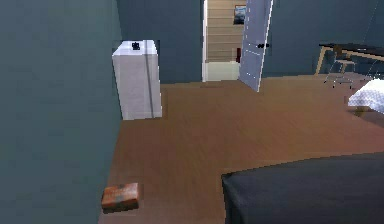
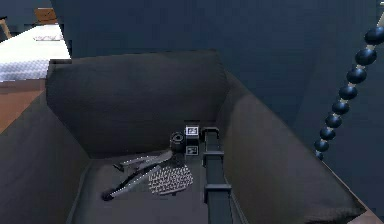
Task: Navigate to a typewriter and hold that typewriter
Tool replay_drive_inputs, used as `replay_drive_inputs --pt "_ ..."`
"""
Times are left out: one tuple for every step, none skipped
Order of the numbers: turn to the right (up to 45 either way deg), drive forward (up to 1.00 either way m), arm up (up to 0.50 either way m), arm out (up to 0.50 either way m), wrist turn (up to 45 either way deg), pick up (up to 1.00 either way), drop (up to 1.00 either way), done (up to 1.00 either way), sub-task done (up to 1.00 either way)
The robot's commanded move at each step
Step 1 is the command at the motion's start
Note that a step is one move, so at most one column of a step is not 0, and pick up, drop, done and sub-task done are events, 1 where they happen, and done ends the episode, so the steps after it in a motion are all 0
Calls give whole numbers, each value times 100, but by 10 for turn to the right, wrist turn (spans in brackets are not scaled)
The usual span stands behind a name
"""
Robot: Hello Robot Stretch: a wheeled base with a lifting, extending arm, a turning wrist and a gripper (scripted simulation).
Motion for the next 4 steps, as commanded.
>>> replay_drive_inputs --pt "0 0 0 0 450 0 0 0 0" --pt "0 0 0 0 120 0 0 0 0" --pt "0 0 -30 0 0 0 0 0 0" --pt "0 0 0 0 0 100 0 0 0"
